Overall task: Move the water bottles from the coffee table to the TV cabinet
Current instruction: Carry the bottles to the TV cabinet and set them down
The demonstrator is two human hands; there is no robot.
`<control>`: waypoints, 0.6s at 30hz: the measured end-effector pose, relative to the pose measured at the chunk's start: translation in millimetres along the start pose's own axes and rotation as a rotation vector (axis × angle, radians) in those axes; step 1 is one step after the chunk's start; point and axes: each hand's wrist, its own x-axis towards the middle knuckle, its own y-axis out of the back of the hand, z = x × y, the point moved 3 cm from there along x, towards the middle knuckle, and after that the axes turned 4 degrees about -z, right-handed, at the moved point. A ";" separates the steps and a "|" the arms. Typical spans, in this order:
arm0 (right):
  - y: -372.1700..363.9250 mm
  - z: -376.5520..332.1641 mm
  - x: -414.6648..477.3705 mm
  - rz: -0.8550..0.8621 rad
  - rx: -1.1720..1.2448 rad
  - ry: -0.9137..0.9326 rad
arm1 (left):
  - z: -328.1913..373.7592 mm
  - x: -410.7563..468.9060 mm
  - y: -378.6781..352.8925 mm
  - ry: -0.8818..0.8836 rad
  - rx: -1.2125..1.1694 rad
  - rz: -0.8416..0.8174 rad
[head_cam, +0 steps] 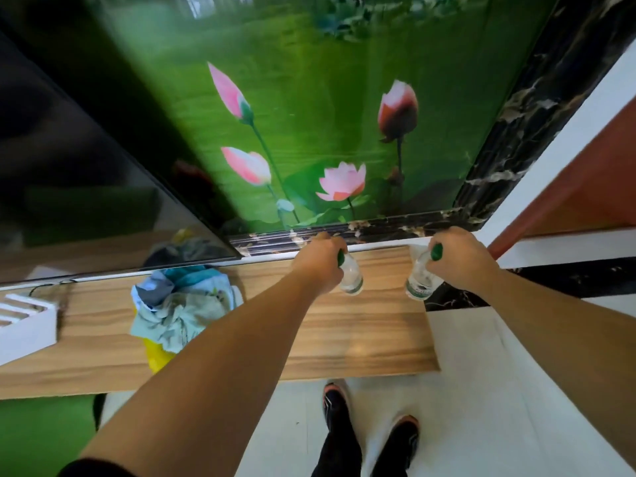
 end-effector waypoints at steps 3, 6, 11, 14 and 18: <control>-24.7 9.4 29.7 -0.010 0.029 -0.042 | -11.3 35.2 -21.8 0.012 -0.044 -0.003; -53.9 15.0 59.1 -0.033 -0.001 -0.046 | -25.7 67.9 -45.7 0.012 -0.071 -0.019; -90.7 16.9 101.8 -0.066 0.021 -0.059 | -48.6 115.1 -78.9 -0.012 -0.043 -0.053; -104.5 14.1 126.0 -0.083 0.016 -0.019 | -58.4 137.5 -95.9 -0.001 -0.030 -0.063; -111.9 14.5 156.0 -0.111 -0.001 0.025 | -63.0 159.5 -112.9 0.039 -0.041 -0.059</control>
